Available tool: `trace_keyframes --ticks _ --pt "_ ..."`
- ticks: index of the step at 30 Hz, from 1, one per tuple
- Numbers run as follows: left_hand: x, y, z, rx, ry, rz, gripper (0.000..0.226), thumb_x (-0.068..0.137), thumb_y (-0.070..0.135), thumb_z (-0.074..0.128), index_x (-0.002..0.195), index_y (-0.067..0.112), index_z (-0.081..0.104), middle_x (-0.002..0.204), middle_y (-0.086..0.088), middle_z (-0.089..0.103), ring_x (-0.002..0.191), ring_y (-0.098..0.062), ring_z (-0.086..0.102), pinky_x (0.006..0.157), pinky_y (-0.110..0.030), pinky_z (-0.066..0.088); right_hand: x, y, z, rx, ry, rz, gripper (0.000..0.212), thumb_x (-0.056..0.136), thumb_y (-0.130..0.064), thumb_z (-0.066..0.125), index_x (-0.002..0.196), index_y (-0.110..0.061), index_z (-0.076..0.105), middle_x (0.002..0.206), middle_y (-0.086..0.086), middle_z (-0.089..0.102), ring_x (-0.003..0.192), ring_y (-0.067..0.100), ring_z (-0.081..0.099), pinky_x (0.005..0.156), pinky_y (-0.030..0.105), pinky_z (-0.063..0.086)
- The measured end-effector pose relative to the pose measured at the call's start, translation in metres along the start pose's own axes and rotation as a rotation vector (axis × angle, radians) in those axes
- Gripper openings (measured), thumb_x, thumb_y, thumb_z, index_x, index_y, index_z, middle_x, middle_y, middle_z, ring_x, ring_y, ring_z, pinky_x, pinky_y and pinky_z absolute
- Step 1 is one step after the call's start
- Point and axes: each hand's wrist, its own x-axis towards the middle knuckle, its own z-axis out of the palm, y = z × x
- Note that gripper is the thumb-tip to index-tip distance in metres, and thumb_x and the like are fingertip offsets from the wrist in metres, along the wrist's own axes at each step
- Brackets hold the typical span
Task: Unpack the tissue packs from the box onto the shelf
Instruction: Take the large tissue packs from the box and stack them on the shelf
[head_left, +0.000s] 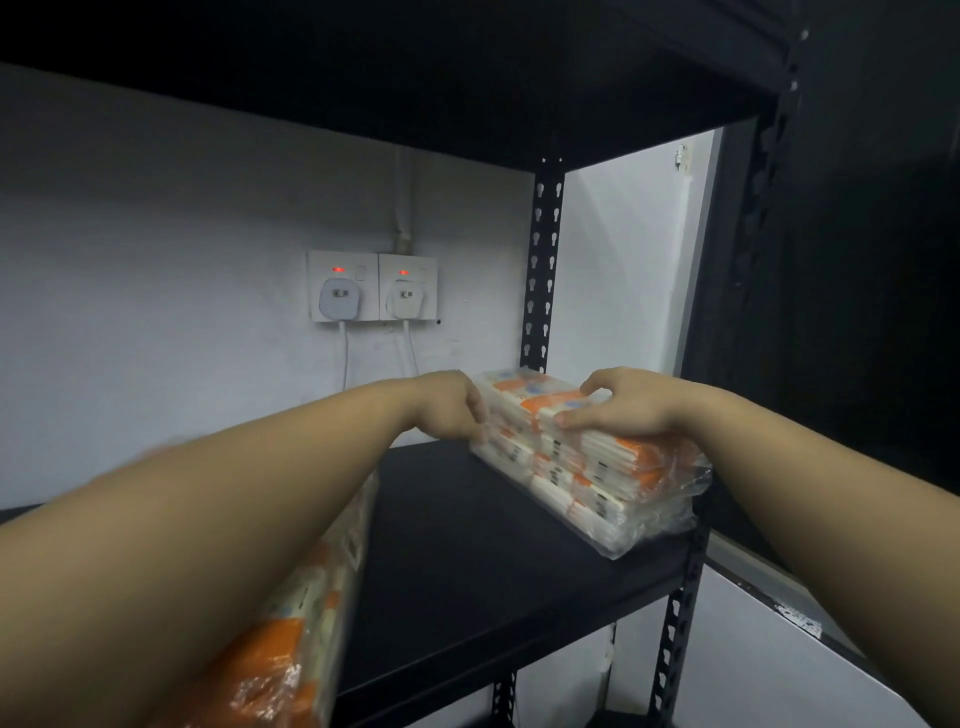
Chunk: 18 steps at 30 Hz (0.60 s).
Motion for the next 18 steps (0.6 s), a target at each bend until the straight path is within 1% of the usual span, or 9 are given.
trace_keyframes --ticks 2,4,6,8,10,12,15,16,18 --pt "-0.011 -0.004 0.000 0.102 -0.047 -0.031 0.052 0.091 0.036 0.077 0.137 0.015 0.065 0.133 -0.002 0.065 0.115 -0.020 0.062 0.095 -0.027 0.047 0.006 -0.003 -0.003 0.036 -0.006 0.013 0.102 0.074 -0.083 0.066 0.152 -0.021 0.045 0.156 0.003 0.046 0.132 0.026 0.051 0.096 0.035 0.038" --pt "-0.016 -0.004 0.005 0.066 -0.057 -0.045 0.062 0.092 0.038 0.075 0.146 0.014 0.056 0.143 -0.005 0.060 0.125 -0.023 0.060 0.104 -0.030 0.047 0.013 -0.006 -0.005 0.051 -0.026 0.020 0.113 0.070 -0.086 0.067 0.157 -0.019 0.039 0.161 0.003 0.040 0.141 0.028 0.046 0.102 0.038 0.038" --pt "-0.016 0.001 0.011 -0.002 -0.045 -0.055 0.065 0.095 0.036 0.071 0.150 0.011 0.049 0.148 -0.007 0.056 0.130 -0.024 0.057 0.108 -0.032 0.046 0.020 -0.010 -0.005 0.102 -0.054 0.018 0.124 0.062 -0.088 0.071 0.159 -0.020 0.035 0.164 0.001 0.036 0.143 0.027 0.044 0.097 0.035 0.039" --pt "-0.010 0.010 0.018 -0.064 -0.048 -0.075 0.063 0.099 0.035 0.066 0.152 0.007 0.045 0.152 -0.008 0.052 0.134 -0.024 0.053 0.107 -0.030 0.043 0.028 -0.011 -0.004 0.158 -0.100 0.030 0.136 0.048 -0.089 0.073 0.160 -0.022 0.033 0.162 -0.001 0.037 0.137 0.024 0.046 0.090 0.033 0.038" --pt "-0.002 0.018 0.024 -0.163 -0.019 -0.092 0.060 0.101 0.032 0.063 0.152 0.006 0.045 0.154 -0.008 0.049 0.132 -0.020 0.050 0.099 -0.024 0.038 0.038 -0.011 -0.004 0.141 -0.152 0.041 0.142 0.039 -0.091 0.074 0.158 -0.023 0.035 0.158 -0.002 0.042 0.126 0.020 0.049 0.090 0.033 0.039" --pt "0.008 0.024 0.029 -0.257 0.026 -0.107 0.061 0.101 0.035 0.063 0.152 0.008 0.045 0.153 -0.008 0.050 0.129 -0.020 0.052 0.094 -0.024 0.036 0.050 -0.009 -0.005 0.146 -0.220 0.054 0.136 0.038 -0.090 0.079 0.151 -0.022 0.044 0.148 -0.001 0.053 0.121 0.021 0.056 0.092 0.037 0.048" --pt "0.018 0.025 0.038 -0.281 0.083 -0.104 0.065 0.097 0.036 0.069 0.153 0.013 0.044 0.147 -0.007 0.056 0.120 -0.020 0.059 0.094 -0.027 0.045 0.064 -0.005 -0.002 0.150 -0.268 0.015 0.107 0.044 -0.084 0.084 0.128 -0.019 0.065 0.126 0.001 0.071 0.111 0.024 0.069 0.102 0.044 0.053" --pt "0.020 0.024 0.040 -0.273 0.100 -0.106 0.067 0.096 0.035 0.070 0.153 0.013 0.043 0.145 -0.008 0.057 0.120 -0.022 0.061 0.098 -0.029 0.048 0.066 -0.004 -0.001 0.163 -0.277 0.005 0.096 0.048 -0.080 0.086 0.121 -0.019 0.070 0.118 0.002 0.075 0.106 0.024 0.072 0.101 0.044 0.054" --pt "0.022 0.019 0.045 -0.279 0.131 -0.112 0.068 0.097 0.030 0.070 0.156 0.015 0.041 0.146 -0.009 0.056 0.124 -0.024 0.061 0.103 -0.033 0.049 0.069 -0.001 0.001 0.210 -0.290 -0.007 0.080 0.058 -0.069 0.089 0.116 -0.016 0.073 0.106 0.003 0.079 0.097 0.026 0.077 0.096 0.043 0.058"
